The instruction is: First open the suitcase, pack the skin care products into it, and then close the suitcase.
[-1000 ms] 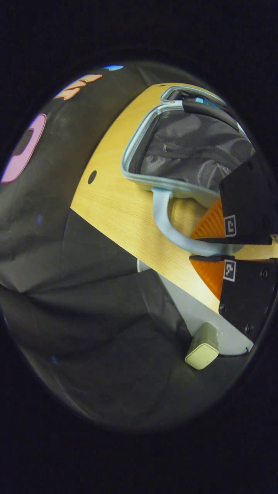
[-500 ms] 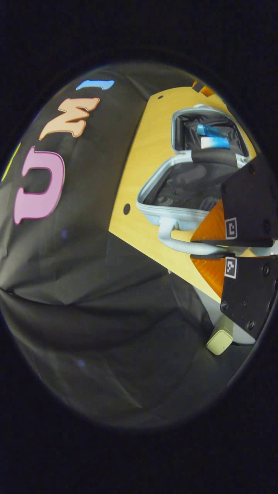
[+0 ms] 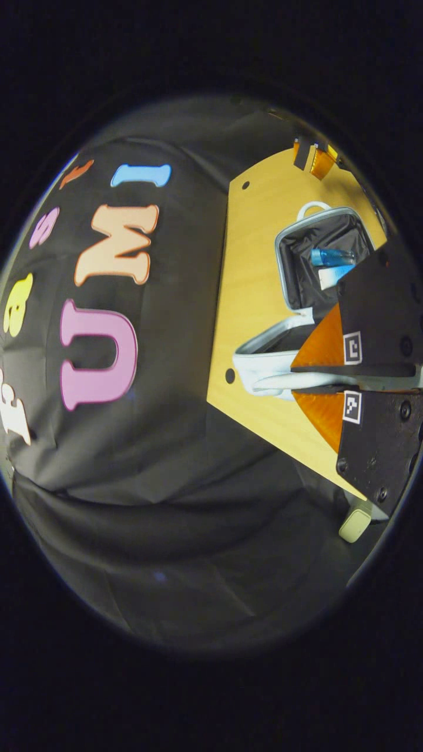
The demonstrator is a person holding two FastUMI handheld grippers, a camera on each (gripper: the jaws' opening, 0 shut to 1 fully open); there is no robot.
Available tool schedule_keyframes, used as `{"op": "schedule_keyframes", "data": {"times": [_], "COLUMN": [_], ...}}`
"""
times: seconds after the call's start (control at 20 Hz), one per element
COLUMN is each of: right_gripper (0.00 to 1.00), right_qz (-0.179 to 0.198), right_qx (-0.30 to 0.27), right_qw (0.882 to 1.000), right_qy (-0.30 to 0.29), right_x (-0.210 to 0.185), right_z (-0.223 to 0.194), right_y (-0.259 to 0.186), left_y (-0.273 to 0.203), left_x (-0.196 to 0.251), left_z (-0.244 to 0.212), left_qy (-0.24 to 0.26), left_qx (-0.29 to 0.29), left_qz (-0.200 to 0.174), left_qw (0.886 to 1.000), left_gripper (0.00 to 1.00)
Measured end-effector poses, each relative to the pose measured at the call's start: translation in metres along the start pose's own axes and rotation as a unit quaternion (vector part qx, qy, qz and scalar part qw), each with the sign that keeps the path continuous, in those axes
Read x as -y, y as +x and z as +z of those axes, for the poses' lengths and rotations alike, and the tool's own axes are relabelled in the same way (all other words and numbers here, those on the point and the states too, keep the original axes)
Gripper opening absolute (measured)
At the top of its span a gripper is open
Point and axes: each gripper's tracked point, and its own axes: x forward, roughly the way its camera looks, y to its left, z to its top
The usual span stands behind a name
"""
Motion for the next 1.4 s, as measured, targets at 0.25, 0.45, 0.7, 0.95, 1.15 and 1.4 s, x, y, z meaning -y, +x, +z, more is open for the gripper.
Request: {"op": "schedule_keyframes", "data": {"times": [0.25,0.45,0.7,0.95,1.15,1.4], "right_gripper": [0.98,0.98,0.98,0.98,0.98,0.98], "right_qz": [-0.013,-0.025,-0.043,-0.066,-0.083,-0.099], "right_qx": [0.009,0.017,0.022,0.028,0.029,0.026], "right_qw": [1.000,0.999,0.999,0.997,0.996,0.994], "right_qy": [0.009,0.013,0.020,0.028,0.032,0.036], "right_x": [0.028,0.048,0.071,0.097,0.118,0.141], "right_z": [0.005,0.008,0.008,0.008,0.006,0.000], "right_y": [-0.020,-0.031,-0.047,-0.066,-0.079,-0.093], "left_y": [-0.003,-0.005,-0.003,0.007,0.013,0.021], "left_x": [0.067,0.138,0.215,0.268,0.301,0.342], "left_z": [0.024,0.033,0.027,0.007,-0.016,-0.055], "left_qy": [0.034,0.055,0.061,0.050,0.056,0.071], "left_qx": [0.018,0.031,0.018,-0.012,-0.040,-0.077], "left_qz": [-0.040,-0.106,-0.175,-0.221,-0.241,-0.255], "left_qw": [0.998,0.992,0.982,0.974,0.968,0.961], "left_gripper": [0.02,0.02,0.03,0.05,0.05,0.06]}}
